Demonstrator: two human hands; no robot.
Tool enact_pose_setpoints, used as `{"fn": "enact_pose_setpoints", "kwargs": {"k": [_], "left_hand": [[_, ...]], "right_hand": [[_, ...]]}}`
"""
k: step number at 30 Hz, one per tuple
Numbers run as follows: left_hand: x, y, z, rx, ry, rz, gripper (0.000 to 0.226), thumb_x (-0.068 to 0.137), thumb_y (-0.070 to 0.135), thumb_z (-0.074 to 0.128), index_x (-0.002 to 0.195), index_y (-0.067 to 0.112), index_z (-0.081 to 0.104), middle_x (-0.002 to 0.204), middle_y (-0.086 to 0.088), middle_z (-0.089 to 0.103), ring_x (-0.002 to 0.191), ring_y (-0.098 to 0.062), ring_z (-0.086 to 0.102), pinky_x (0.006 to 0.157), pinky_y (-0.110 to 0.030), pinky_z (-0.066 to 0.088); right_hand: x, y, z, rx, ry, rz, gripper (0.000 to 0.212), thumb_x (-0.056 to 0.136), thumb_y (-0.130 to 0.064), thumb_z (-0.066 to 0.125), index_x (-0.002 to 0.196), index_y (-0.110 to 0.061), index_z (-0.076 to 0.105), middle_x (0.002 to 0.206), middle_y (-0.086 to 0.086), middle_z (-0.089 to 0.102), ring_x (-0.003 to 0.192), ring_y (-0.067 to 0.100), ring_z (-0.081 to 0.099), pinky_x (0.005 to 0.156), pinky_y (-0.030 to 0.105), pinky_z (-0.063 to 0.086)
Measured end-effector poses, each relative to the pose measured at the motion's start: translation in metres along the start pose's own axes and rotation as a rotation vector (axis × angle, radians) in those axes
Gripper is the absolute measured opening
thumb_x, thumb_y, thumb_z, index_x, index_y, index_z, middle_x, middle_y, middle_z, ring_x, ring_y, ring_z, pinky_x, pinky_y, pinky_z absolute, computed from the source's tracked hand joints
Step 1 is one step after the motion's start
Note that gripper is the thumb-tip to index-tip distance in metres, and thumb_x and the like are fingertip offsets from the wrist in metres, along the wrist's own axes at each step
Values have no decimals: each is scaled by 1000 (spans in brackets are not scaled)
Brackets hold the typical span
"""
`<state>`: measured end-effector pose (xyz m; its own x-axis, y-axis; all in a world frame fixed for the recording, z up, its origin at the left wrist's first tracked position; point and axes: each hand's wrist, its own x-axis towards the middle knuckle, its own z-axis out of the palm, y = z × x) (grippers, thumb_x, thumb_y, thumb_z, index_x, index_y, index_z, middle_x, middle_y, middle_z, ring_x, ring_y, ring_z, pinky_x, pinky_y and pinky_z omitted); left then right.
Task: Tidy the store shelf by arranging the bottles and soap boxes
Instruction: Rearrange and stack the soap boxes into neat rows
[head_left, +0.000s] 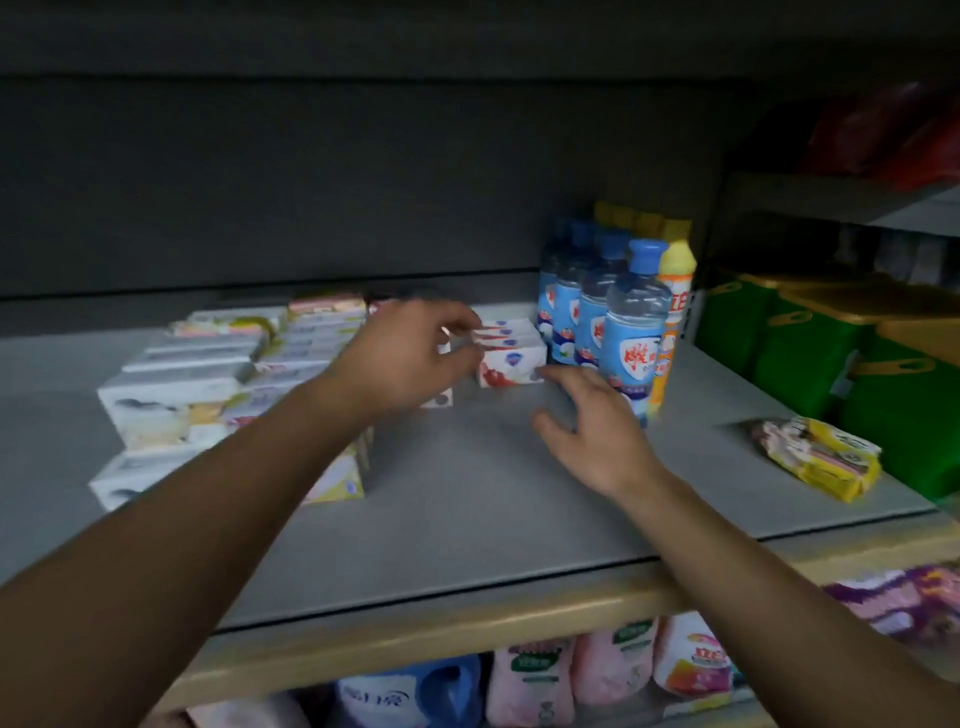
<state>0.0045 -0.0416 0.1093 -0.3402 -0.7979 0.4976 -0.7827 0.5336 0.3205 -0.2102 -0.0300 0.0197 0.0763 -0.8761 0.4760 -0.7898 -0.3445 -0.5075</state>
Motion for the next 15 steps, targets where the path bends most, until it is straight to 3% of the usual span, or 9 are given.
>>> {"fn": "enact_pose_setpoints", "kwargs": {"k": [6, 11, 15], "left_hand": [[27, -66, -33, 156, -44, -143, 29, 89, 36, 63, 114, 22, 69, 113, 3, 70, 99, -15, 65, 85, -24, 46], [26, -96, -14, 152, -22, -212, 29, 90, 38, 59, 114, 26, 69, 113, 2, 70, 103, -18, 64, 92, -31, 49], [23, -106, -3, 152, -21, -186, 30, 89, 40, 60, 112, 25, 71, 115, 2, 70, 104, -17, 63, 91, -27, 47]], "right_hand": [[48, -19, 58, 46, -110, -19, 51, 90, -37, 62, 139, -24, 51, 139, 2, 52, 126, 20, 49, 95, 23, 35], [83, -26, 98, 50, -181, -27, 61, 92, -38, 61, 147, -25, 42, 146, 0, 41, 134, 21, 41, 108, 29, 34], [92, -24, 122, -15, -205, -25, 67, 92, -37, 62, 152, -26, 34, 150, 1, 31, 136, 25, 34, 113, 36, 32]]}}
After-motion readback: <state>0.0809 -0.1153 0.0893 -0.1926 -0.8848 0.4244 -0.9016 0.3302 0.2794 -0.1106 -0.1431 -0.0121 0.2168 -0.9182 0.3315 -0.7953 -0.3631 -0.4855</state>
